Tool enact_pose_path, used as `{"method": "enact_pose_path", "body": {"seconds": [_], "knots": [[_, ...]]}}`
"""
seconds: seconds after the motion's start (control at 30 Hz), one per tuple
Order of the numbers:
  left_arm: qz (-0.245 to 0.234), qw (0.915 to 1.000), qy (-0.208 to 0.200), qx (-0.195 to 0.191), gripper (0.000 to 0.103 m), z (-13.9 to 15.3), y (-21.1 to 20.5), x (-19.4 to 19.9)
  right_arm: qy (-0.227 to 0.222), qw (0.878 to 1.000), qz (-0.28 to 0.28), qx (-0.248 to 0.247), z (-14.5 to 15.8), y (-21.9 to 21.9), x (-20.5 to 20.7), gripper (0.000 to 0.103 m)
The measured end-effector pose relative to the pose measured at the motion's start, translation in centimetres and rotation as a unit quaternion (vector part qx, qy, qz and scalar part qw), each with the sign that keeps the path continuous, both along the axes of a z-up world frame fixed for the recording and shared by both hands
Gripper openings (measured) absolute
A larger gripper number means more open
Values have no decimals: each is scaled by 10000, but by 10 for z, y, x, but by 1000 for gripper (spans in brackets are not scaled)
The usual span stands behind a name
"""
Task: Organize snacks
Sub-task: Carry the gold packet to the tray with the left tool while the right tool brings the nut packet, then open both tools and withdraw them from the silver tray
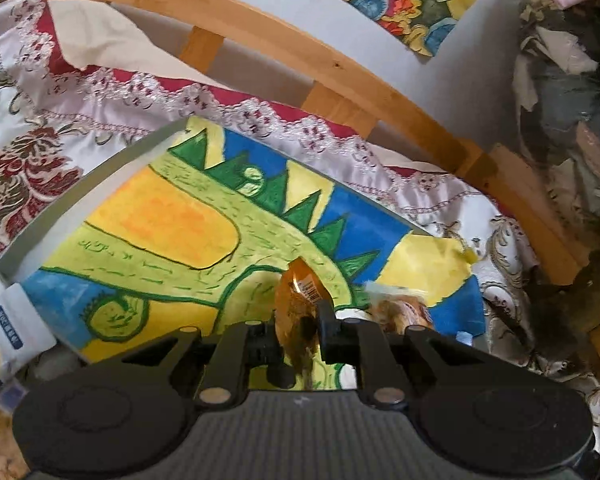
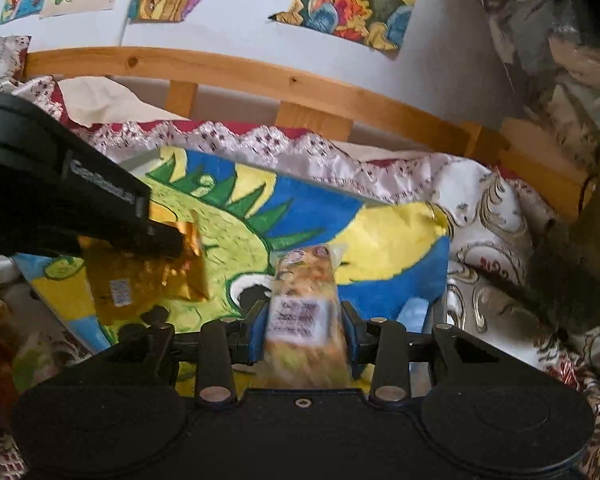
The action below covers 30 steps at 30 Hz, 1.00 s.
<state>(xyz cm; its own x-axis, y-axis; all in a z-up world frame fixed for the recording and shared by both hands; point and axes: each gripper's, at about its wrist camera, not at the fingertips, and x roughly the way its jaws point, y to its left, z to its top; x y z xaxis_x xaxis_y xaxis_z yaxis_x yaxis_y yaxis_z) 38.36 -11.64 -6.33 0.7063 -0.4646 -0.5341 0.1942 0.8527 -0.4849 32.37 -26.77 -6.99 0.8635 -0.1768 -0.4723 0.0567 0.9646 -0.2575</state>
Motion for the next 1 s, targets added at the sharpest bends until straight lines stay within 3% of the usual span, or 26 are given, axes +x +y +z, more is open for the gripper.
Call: {"method": "enact_pose_path", "body": {"seconds": [0.1,0.17,0.23,0.3,0.4,0.57,1.0], "knots": [[141,9998,108,122,19,-2,2,1,5,10000,-59,24,0,-2,-1,46],[200,9995,200,122,31,-3,5,0,0,10000,-66,27,2,-2,-3,55],[287,9992,211,159,59,-1,8,-3,-68,9999,-68,78,7,-3,-9,67],[387,9989,128,214,70,5,12,-10,-164,9996,-75,198,14,-5,-18,83],[511,9983,-31,289,88,17,19,-24,-365,9988,-58,313,28,-5,-36,89],[611,9960,-491,427,100,44,33,-60,-867,9950,-47,489,56,-3,-75,102],[727,9844,-1317,908,102,94,72,-172,-1540,9869,211,441,105,23,-180,102]]}}
